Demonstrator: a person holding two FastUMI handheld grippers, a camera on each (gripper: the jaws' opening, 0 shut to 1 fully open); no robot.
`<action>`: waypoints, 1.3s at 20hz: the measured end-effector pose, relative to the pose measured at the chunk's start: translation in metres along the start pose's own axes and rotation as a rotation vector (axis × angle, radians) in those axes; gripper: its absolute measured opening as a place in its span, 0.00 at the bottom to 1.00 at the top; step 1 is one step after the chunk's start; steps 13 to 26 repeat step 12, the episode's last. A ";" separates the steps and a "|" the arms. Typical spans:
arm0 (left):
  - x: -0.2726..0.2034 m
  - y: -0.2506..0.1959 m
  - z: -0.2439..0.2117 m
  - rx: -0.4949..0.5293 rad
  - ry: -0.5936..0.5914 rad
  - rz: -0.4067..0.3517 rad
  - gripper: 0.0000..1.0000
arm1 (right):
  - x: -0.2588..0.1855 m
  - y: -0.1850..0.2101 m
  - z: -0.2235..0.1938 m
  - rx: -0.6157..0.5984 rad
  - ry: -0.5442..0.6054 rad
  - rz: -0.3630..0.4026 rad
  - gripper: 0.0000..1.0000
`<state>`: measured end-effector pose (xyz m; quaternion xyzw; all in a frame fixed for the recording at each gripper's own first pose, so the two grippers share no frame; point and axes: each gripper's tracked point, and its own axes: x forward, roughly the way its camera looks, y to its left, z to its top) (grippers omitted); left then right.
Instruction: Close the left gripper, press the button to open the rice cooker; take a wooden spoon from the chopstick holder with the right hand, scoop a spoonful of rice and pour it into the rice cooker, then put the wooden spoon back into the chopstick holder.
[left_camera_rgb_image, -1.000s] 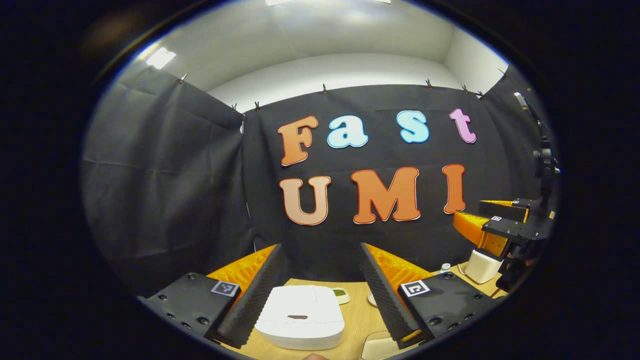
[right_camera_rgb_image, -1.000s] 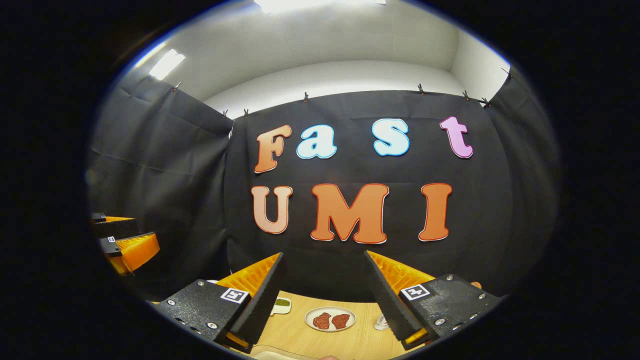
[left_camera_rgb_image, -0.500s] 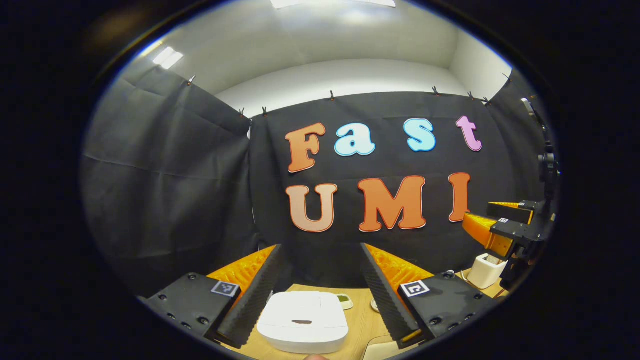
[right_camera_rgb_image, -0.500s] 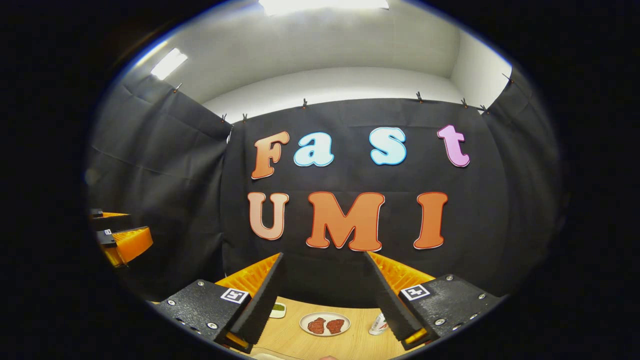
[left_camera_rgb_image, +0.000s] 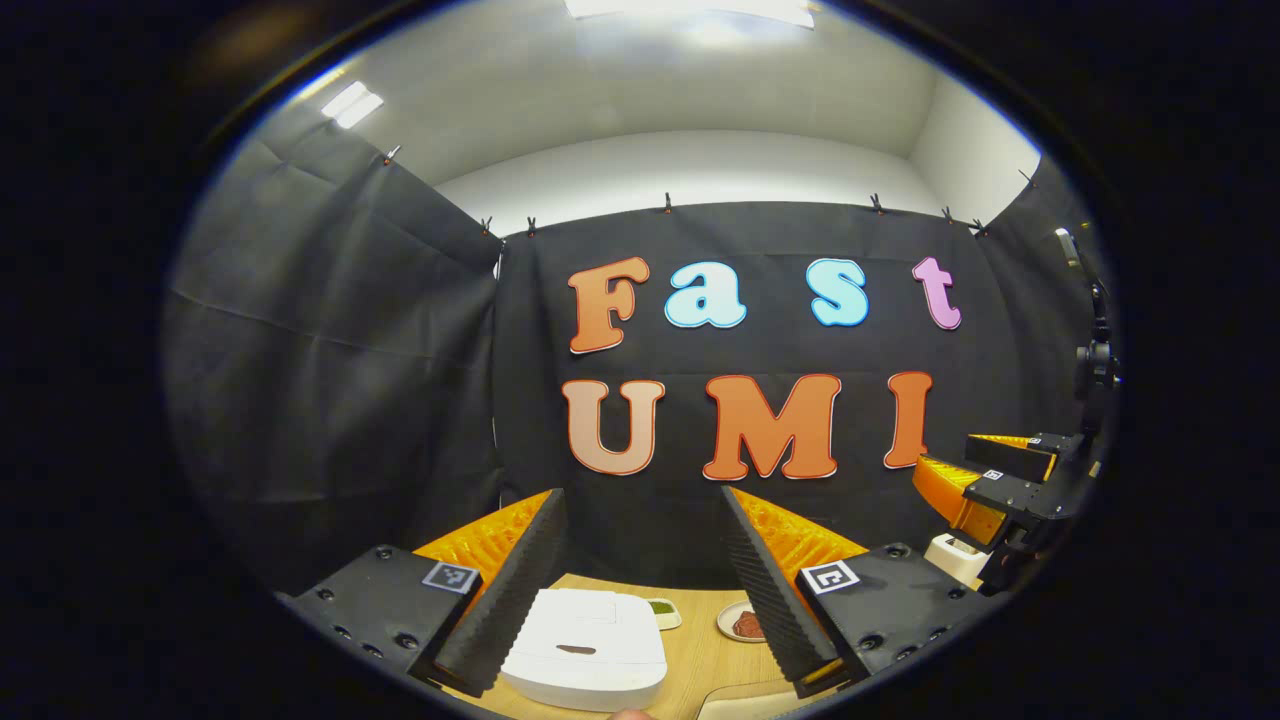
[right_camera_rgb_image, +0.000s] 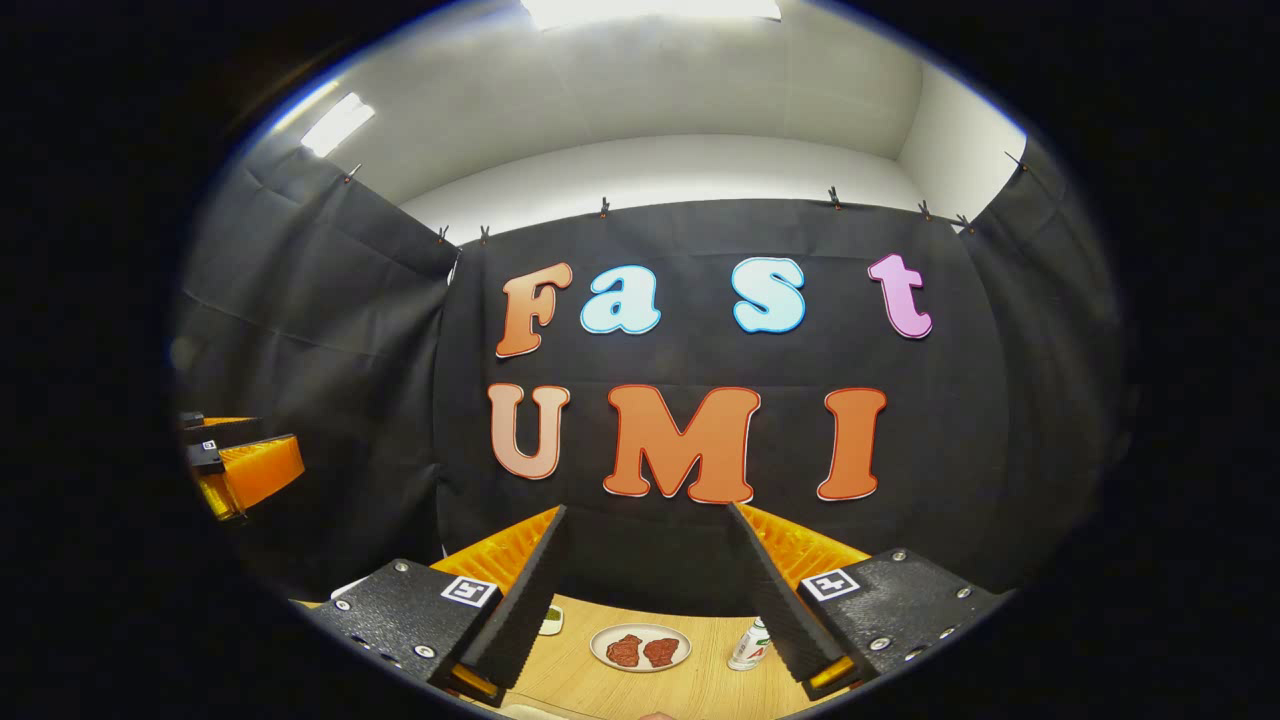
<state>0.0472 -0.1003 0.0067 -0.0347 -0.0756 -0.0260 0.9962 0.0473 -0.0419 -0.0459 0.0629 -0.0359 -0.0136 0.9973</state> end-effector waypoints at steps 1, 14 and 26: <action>-0.001 0.001 0.000 -0.002 -0.003 -0.004 1.00 | -0.001 0.000 -0.001 -0.001 0.001 0.002 0.95; 0.011 -0.009 0.001 -0.011 -0.019 -0.070 1.00 | -0.004 -0.012 -0.006 -0.009 0.010 -0.032 0.95; 0.011 -0.009 0.001 -0.011 -0.019 -0.070 1.00 | -0.004 -0.012 -0.006 -0.009 0.010 -0.032 0.95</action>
